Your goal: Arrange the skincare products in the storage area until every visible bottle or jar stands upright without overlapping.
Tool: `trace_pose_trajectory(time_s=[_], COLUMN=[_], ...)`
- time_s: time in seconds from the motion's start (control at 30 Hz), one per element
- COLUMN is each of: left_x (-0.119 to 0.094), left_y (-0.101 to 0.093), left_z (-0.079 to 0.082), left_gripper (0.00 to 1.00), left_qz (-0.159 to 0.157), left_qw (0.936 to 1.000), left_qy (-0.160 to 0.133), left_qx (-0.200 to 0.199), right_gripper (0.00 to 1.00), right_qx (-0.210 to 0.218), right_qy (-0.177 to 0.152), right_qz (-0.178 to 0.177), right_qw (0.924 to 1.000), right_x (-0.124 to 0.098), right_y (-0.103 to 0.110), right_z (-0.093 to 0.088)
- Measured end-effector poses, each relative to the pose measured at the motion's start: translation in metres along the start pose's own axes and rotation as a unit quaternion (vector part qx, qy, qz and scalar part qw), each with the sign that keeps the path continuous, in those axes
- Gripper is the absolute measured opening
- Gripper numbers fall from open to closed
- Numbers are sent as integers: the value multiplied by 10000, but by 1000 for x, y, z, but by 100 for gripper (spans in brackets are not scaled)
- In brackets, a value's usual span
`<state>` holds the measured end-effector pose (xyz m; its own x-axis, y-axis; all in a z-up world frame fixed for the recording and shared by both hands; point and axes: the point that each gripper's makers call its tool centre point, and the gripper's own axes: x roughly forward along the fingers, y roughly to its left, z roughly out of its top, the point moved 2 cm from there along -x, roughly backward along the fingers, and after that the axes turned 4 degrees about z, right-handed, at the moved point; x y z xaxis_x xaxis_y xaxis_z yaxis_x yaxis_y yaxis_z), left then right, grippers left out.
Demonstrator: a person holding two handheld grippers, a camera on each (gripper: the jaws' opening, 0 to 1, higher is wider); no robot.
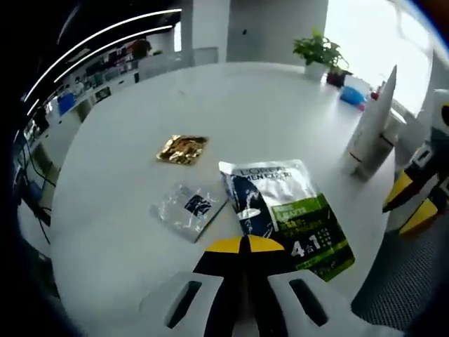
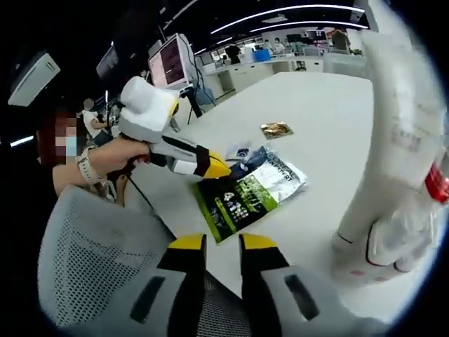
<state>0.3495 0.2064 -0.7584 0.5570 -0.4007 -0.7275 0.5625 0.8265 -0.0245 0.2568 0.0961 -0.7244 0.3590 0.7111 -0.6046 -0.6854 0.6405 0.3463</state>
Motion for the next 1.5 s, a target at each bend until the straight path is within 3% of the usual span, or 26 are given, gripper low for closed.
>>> trace_pose_trajectory(time_s=[0.13, 0.33, 0.57, 0.97, 1.2, 1.5], left_x=[-1, -2, -3, -7, -9, -5], left_y=[-2, -7, -11, -14, -24, -43], left_z=[-1, -4, -11, -17, -17, -14], left_gripper=[0, 0, 0, 0, 0, 0], left_qz=[-10, -60, -105, -151, -342, -676], left_qw=[10000, 10000, 9999, 9997, 9990, 9959], left_qy=[8, 14, 58, 136, 279, 489], left_qx=[-10, -17, -68, -142, 34, 352], right_gripper=[20, 19, 17, 12, 7, 5], right_qx=[-148, -179, -368, -730, -1064, -1606], right_qy=[350, 522, 991, 1167, 1360, 1598], right_qz=[-46, 37, 108, 11, -186, -792], right_qw=[9993, 9985, 9943, 9905, 9848, 9708], right_x=[12, 22, 35, 40, 31, 15], right_y=[-2, -2, -2, -6, -18, -46], right_z=[-10, -10, -22, -23, -24, -24])
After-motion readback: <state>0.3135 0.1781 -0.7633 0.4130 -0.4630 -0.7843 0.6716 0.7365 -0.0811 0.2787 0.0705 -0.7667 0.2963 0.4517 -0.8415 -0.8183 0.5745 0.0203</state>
